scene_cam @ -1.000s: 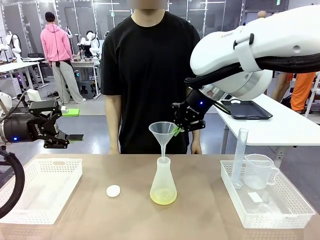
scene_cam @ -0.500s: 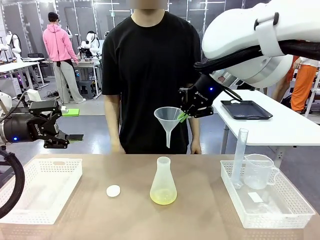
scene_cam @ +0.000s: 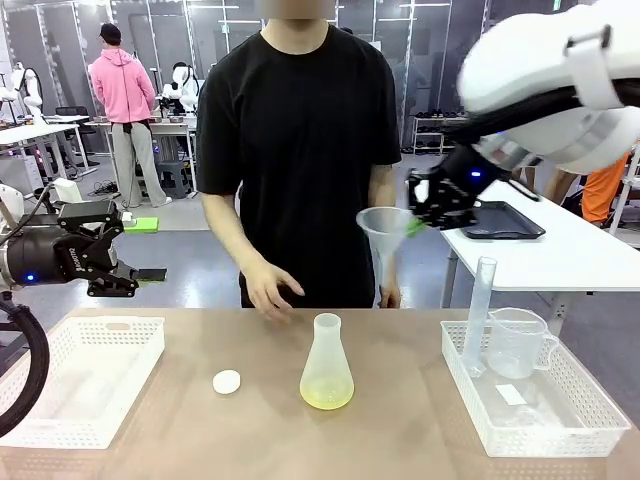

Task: Prepare the solutions needed for the experiment.
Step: Once the solution is in the Big flask , pick up the Plastic Funnel and place it back into the right Organizing basket, then when the human places the Big flask in the center of the table, pick up the Big flask and place it in the left Organizing basket.

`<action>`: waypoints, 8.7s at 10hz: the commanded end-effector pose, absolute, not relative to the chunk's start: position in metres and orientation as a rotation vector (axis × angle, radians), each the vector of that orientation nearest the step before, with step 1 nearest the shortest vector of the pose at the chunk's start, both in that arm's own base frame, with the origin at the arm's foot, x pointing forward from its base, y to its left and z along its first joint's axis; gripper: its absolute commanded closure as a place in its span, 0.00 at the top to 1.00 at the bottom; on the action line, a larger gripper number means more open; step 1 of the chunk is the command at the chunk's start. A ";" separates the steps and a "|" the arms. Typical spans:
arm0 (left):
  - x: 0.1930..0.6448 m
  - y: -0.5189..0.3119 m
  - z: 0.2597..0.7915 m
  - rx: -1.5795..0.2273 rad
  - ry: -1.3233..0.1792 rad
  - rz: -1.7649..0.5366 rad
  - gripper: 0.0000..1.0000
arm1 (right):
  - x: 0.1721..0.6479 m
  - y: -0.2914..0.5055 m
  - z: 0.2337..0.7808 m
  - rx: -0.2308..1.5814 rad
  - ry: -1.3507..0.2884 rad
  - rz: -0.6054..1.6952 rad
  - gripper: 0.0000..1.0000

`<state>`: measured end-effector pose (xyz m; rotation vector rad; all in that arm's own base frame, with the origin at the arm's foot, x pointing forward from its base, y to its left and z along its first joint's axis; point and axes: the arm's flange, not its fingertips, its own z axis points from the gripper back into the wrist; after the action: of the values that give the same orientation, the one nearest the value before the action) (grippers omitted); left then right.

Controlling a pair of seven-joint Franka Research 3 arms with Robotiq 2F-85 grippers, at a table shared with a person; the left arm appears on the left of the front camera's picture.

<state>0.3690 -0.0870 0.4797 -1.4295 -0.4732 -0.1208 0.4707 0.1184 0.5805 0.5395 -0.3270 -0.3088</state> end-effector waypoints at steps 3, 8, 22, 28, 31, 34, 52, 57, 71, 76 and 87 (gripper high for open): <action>0.369 -0.090 0.481 -1.433 -0.469 -0.118 1.00 | 0.442 0.017 0.559 0.465 -0.342 -0.566 0.00; 0.369 -0.090 0.481 -1.433 -0.469 -0.118 1.00 | 0.415 -0.043 0.539 0.444 -0.315 -0.724 0.00; 0.369 -0.090 0.481 -1.433 -0.469 -0.118 1.00 | 0.417 -0.049 0.537 0.467 -0.303 -0.744 0.04; 0.369 -0.090 0.481 -1.433 -0.469 -0.118 1.00 | 0.369 -0.062 0.527 0.377 -0.302 -0.893 0.16; 0.369 -0.090 0.481 -1.433 -0.469 -0.118 1.00 | 0.363 -0.061 0.519 0.381 -0.295 -0.906 0.34; 0.369 -0.090 0.481 -1.433 -0.469 -0.118 1.00 | 0.365 -0.067 0.520 0.392 -0.292 -0.864 0.34; 0.369 -0.090 0.481 -1.433 -0.469 -0.118 1.00 | 0.324 -0.012 0.537 0.700 -0.322 -0.612 0.34; 0.369 -0.090 0.481 -1.433 -0.469 -0.118 1.00 | 0.312 0.020 0.538 0.901 -0.192 -0.392 0.34; 0.369 -0.090 0.481 -1.433 -0.469 -0.118 1.00 | 0.338 0.038 0.516 1.314 -0.098 -0.260 0.74; 0.369 -0.087 0.480 -1.429 -0.474 -0.121 1.00 | 0.338 0.038 0.516 1.314 -0.098 -0.260 0.74; 0.477 -0.134 0.454 -0.960 -0.993 -0.858 1.00 | 0.338 0.038 0.516 1.314 -0.098 -0.260 0.74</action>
<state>0.4805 -0.1359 0.4517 -0.9262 -0.9863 -0.8279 0.3375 0.0370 0.5150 1.2980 -0.0915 -0.2636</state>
